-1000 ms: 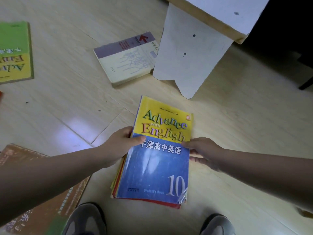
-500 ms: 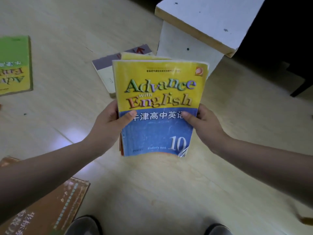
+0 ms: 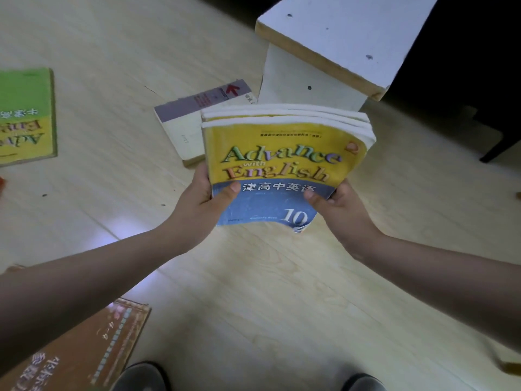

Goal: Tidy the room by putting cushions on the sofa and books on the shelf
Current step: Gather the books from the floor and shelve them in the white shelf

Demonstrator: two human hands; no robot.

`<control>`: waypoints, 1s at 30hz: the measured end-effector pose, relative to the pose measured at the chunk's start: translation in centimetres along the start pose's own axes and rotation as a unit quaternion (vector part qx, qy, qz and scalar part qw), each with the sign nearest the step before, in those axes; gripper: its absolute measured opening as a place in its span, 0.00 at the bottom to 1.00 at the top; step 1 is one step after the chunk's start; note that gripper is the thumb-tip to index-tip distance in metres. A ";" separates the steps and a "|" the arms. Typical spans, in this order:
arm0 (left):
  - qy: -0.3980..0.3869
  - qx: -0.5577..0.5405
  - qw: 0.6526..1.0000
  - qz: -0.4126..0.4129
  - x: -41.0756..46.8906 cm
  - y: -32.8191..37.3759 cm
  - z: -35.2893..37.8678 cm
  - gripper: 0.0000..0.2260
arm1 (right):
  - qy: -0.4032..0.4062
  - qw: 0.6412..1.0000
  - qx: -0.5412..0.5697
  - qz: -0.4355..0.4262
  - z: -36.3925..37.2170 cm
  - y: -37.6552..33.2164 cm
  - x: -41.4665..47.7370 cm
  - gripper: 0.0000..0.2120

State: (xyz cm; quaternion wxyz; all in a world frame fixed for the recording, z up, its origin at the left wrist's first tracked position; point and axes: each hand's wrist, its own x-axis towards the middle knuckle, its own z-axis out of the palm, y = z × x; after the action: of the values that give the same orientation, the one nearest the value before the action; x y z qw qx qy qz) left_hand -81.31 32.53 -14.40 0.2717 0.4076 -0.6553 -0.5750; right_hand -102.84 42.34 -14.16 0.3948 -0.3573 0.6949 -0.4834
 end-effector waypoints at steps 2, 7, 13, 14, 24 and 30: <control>-0.003 0.000 1.000 -0.003 0.0 -0.2 0.1 0.13 | -0.005 1.000 0.022 0.016 0.2 0.3 0.1 0.19; 0.009 0.031 0.999 -0.008 0.4 -0.8 -0.1 0.13 | -0.022 0.999 -0.015 0.029 0.0 0.8 0.4 0.23; 0.034 0.150 0.988 0.007 -0.9 -1.6 0.3 0.14 | -0.023 0.993 -0.108 0.039 -1.1 1.5 0.2 0.14; 0.037 0.165 0.985 0.016 -1.1 -1.6 0.3 0.14 | -0.017 0.992 -0.116 0.040 -1.2 1.4 0.2 0.13; -0.046 0.182 0.982 -0.013 -2.4 0.6 2.0 0.09 | 0.038 0.994 -0.092 0.041 -4.6 1.4 -2.6 0.08; -0.123 0.218 0.968 0.014 -1.9 3.5 5.2 0.10 | 0.092 0.992 -0.063 0.064 -8.4 2.3 -5.6 0.09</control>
State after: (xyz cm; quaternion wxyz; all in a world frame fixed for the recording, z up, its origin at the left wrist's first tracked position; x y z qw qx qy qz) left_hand -85.42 36.92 -11.74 0.1020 0.3741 -0.7989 -0.4599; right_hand -108.19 51.20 -13.37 0.3363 -0.2901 0.7786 -0.4433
